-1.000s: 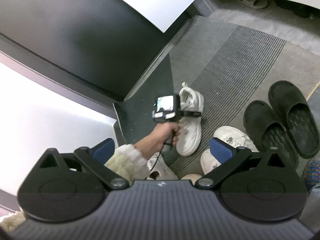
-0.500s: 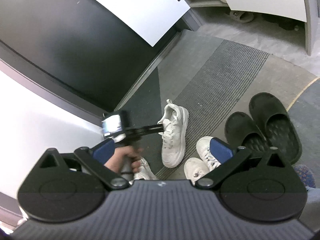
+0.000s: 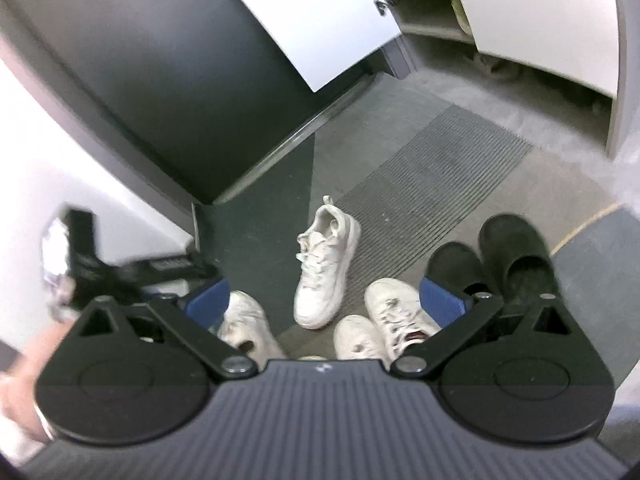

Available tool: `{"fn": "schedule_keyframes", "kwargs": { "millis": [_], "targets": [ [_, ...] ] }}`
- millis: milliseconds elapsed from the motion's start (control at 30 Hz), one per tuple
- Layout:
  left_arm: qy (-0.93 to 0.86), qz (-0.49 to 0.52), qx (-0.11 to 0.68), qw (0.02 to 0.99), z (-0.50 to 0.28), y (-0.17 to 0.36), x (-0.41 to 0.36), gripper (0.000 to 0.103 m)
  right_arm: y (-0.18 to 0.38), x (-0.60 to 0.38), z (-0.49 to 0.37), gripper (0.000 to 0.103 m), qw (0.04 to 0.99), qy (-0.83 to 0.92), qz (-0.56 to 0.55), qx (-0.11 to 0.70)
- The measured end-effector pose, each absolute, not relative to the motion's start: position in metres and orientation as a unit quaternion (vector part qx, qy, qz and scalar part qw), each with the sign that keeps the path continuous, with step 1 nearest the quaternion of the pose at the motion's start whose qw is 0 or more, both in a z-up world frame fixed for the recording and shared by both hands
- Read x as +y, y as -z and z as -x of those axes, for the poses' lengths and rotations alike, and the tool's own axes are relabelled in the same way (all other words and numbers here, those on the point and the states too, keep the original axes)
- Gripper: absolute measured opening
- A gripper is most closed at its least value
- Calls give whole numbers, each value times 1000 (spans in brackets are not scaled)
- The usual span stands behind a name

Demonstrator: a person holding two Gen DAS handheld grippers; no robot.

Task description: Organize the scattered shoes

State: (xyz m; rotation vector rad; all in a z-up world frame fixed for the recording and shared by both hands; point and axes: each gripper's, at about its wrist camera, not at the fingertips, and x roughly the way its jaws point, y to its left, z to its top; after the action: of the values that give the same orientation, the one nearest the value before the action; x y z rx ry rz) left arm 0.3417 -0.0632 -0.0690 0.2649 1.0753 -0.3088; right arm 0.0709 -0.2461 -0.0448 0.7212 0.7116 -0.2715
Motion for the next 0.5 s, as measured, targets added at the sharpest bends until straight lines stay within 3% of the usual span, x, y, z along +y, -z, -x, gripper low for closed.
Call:
{"fn": "schedule_keyframes", "kwargs": {
  "millis": [167, 367, 500],
  "targets": [
    [146, -82, 481, 861, -321, 8, -42, 103, 49, -227, -73, 103, 885, 62, -292, 356],
    [127, -10, 455, 881, -309, -36, -8, 103, 40, -196, -109, 103, 911, -36, -135, 388],
    [114, 9, 445, 888, -300, -50, 10, 103, 57, -150, -160, 103, 882, -193, 187, 387]
  ]
}}
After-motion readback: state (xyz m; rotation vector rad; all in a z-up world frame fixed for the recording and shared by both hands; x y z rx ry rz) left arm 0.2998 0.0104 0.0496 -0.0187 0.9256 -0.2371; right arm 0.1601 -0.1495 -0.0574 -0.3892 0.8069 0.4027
